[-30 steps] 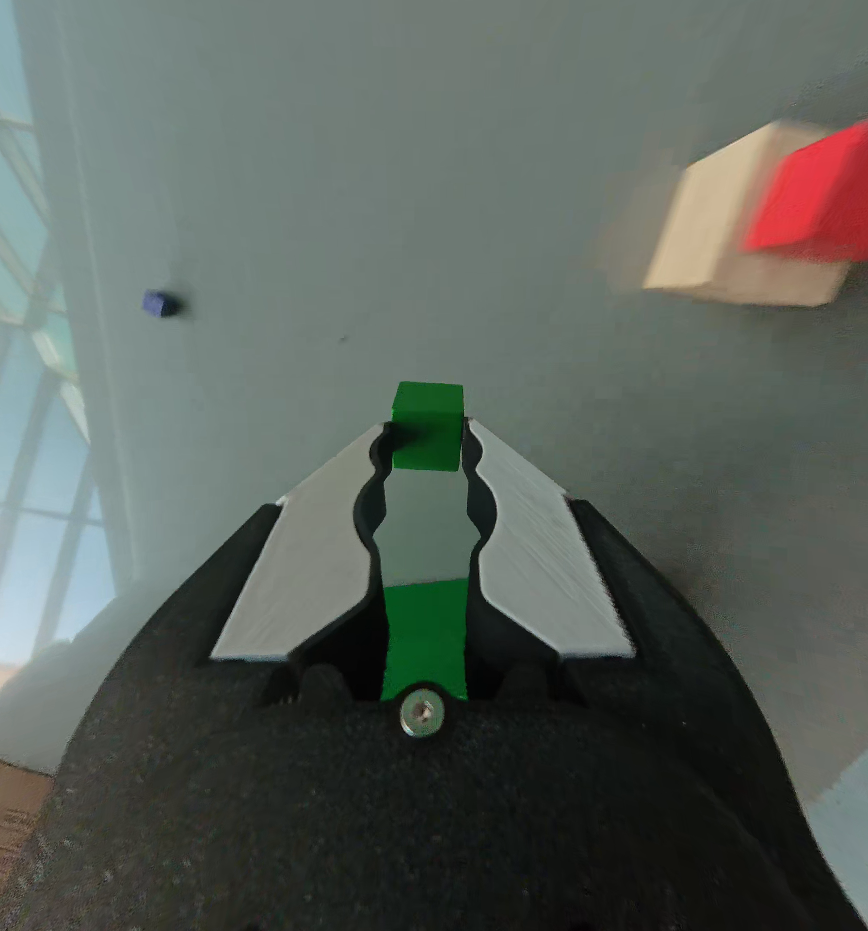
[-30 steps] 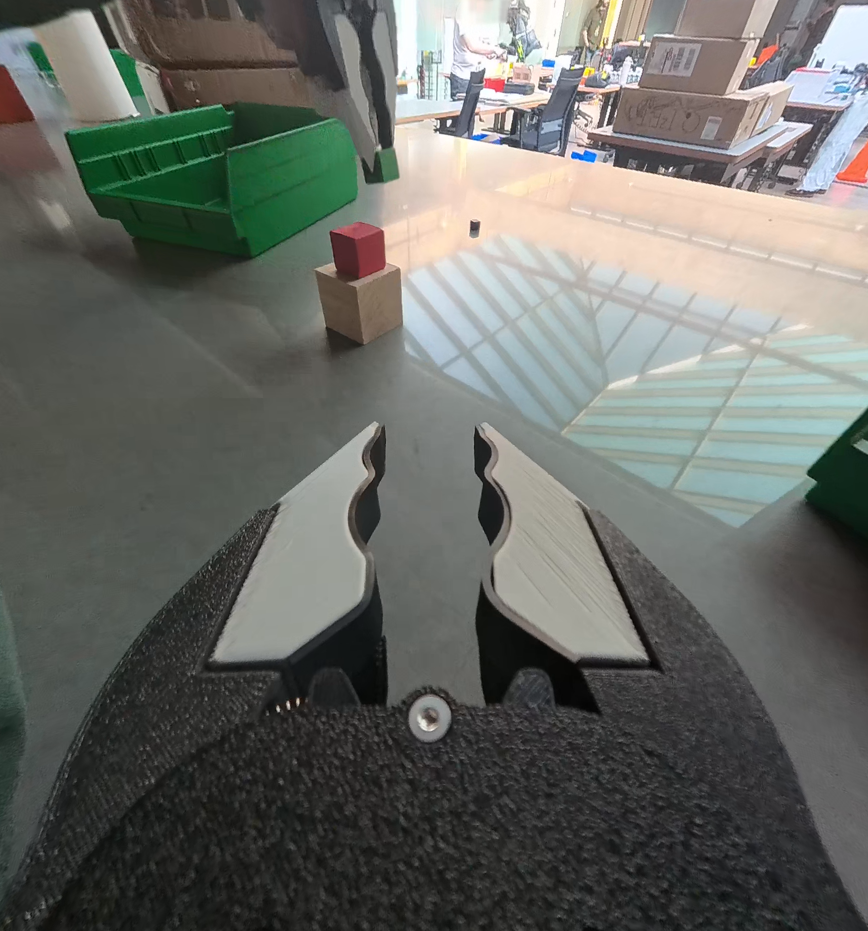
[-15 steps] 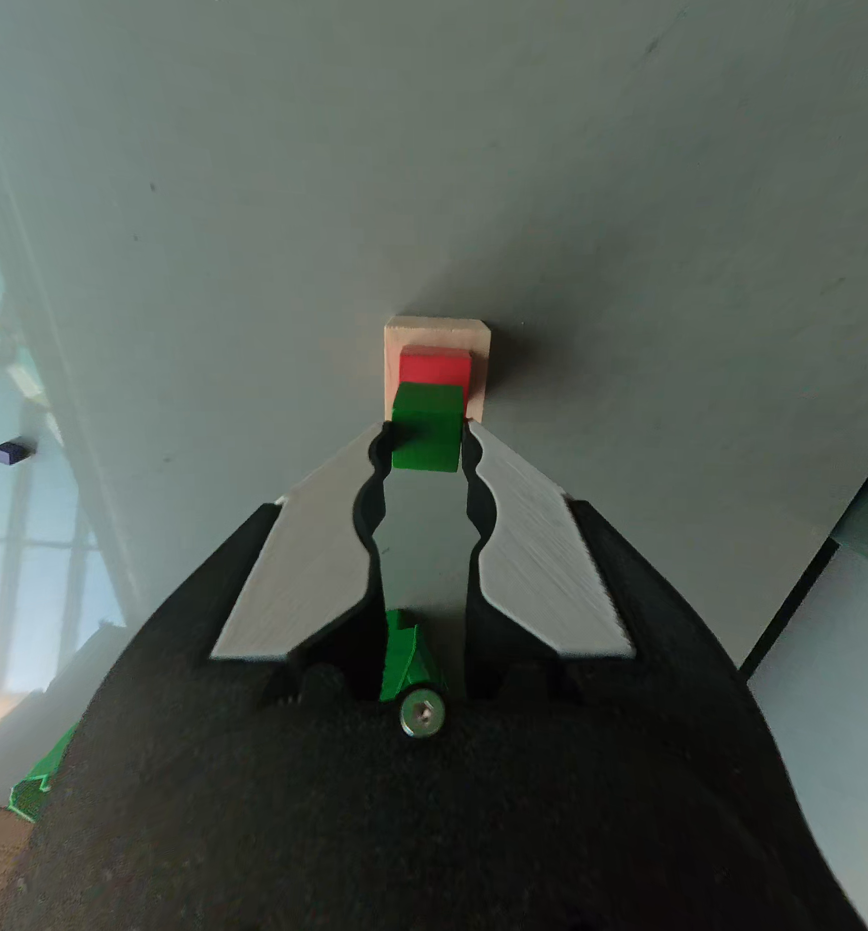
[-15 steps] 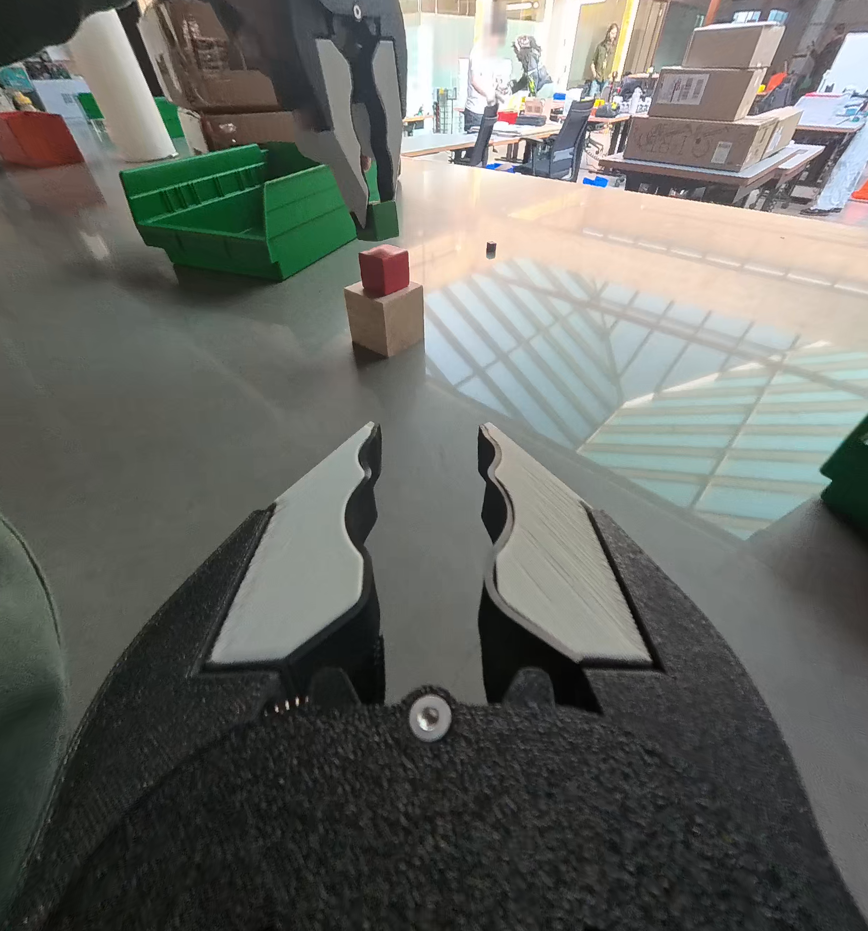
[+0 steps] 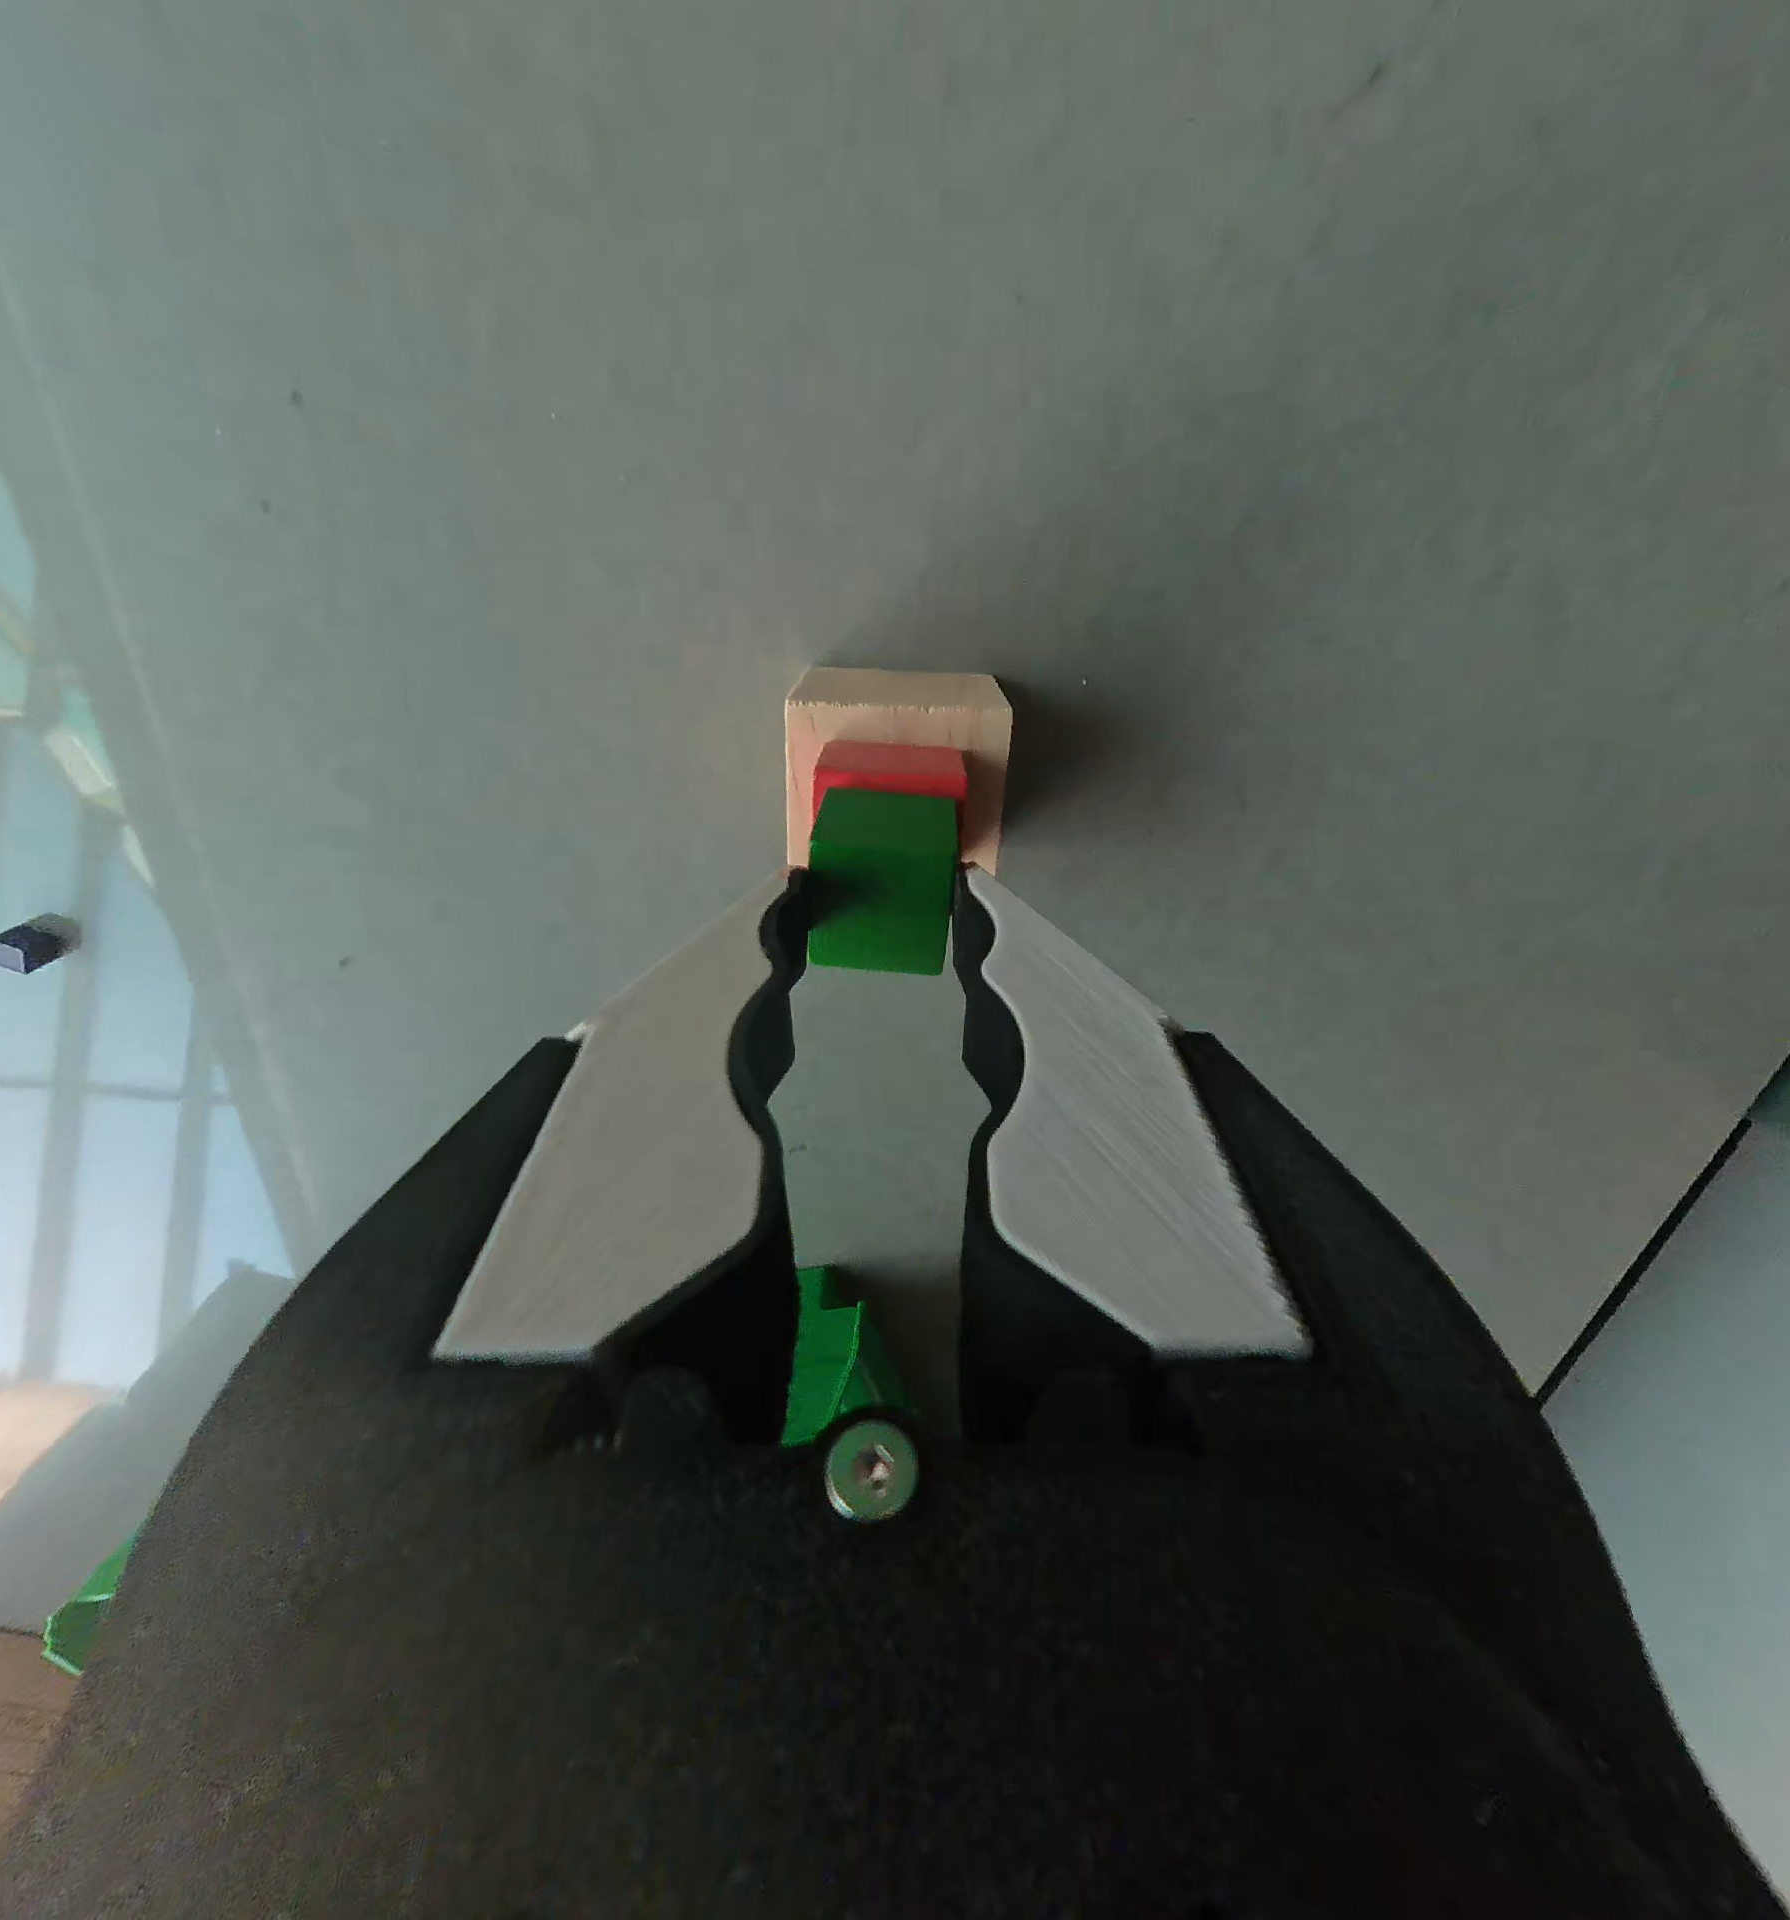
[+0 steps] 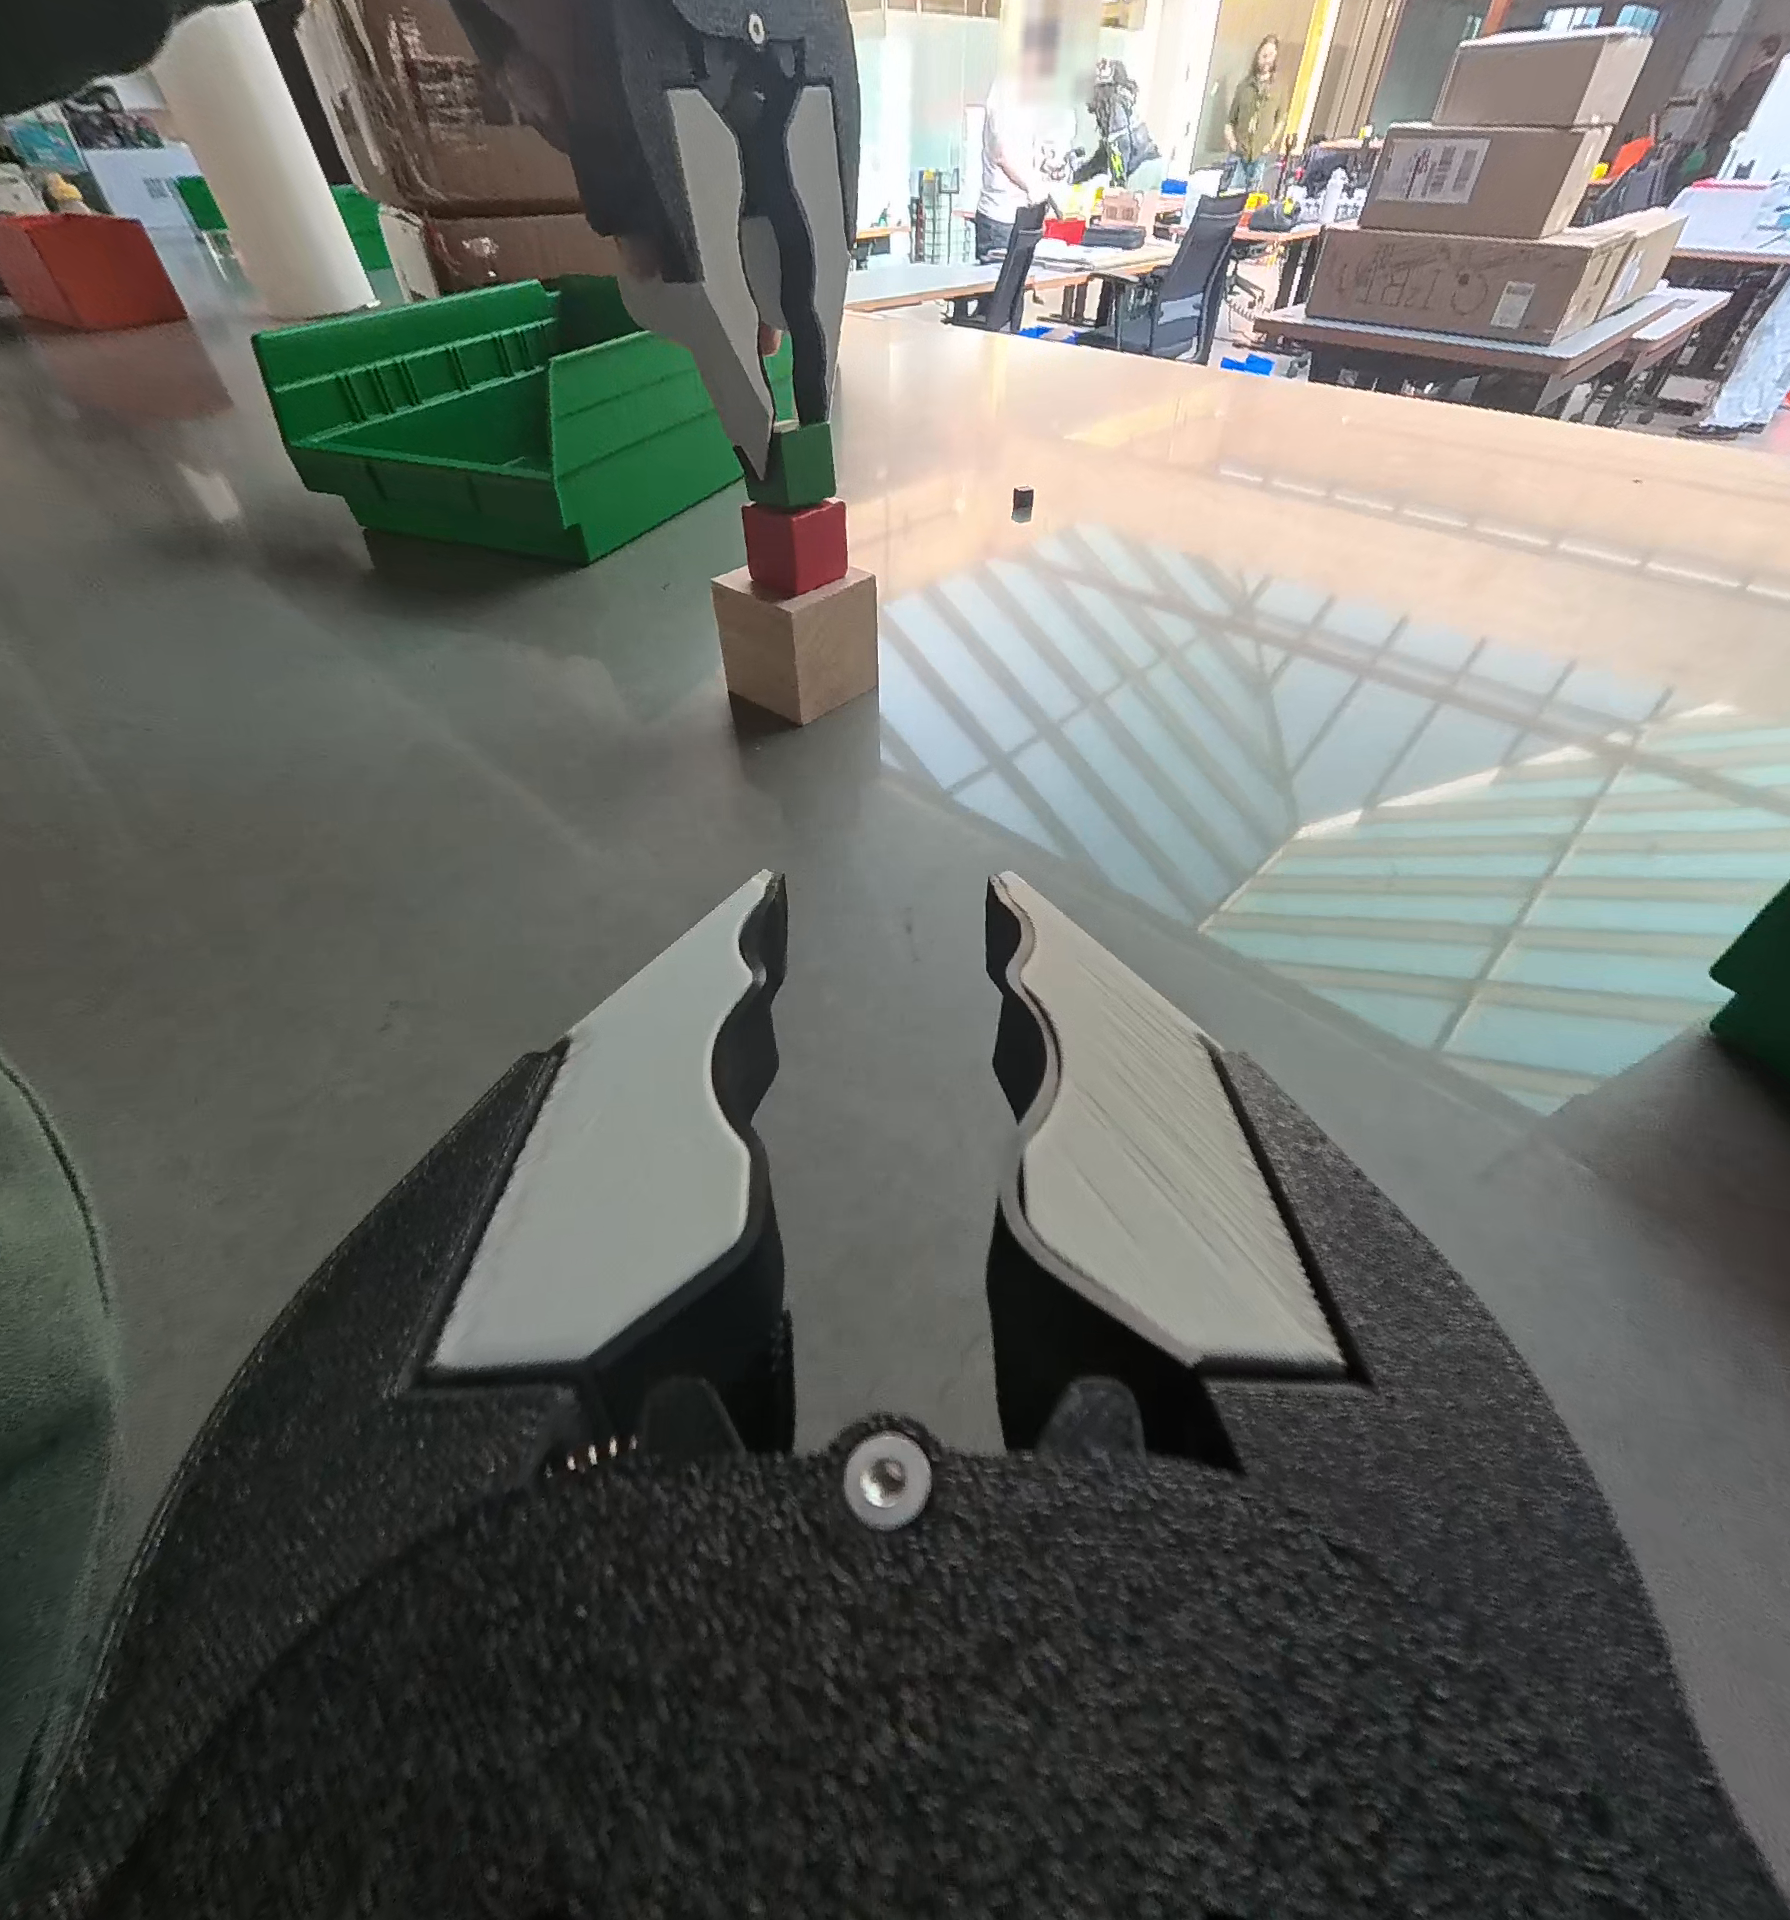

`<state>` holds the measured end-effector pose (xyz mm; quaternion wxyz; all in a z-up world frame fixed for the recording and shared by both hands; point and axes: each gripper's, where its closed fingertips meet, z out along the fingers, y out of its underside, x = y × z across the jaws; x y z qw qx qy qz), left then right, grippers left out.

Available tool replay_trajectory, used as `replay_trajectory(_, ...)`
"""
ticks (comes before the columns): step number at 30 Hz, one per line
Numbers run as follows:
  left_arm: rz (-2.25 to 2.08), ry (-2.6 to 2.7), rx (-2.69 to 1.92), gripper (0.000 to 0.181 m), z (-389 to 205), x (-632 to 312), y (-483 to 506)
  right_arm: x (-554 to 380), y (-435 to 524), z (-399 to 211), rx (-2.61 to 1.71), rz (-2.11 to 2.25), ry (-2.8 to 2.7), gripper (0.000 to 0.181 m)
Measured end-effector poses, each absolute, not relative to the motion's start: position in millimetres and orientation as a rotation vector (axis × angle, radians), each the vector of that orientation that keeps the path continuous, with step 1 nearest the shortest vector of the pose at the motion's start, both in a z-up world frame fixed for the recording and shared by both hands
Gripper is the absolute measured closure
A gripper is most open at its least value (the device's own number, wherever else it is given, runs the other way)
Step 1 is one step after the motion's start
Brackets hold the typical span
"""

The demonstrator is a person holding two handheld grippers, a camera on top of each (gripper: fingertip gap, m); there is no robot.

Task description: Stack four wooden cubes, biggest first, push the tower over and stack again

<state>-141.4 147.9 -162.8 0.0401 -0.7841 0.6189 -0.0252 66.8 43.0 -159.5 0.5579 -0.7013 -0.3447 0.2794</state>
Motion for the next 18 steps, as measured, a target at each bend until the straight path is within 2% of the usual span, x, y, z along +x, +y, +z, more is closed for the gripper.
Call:
replay_trajectory(11, -0.081, 1.906, -2.387, 0.154, -163, -139, 148, 68, 43, -163, -1.666, 0.661, -0.801, 0.143)
replay_trajectory(18, -0.131, 1.856, -2.353, 0.144, -138, -146, 158, 71, 43, -163, -1.669, 0.659, -0.793, 0.143)
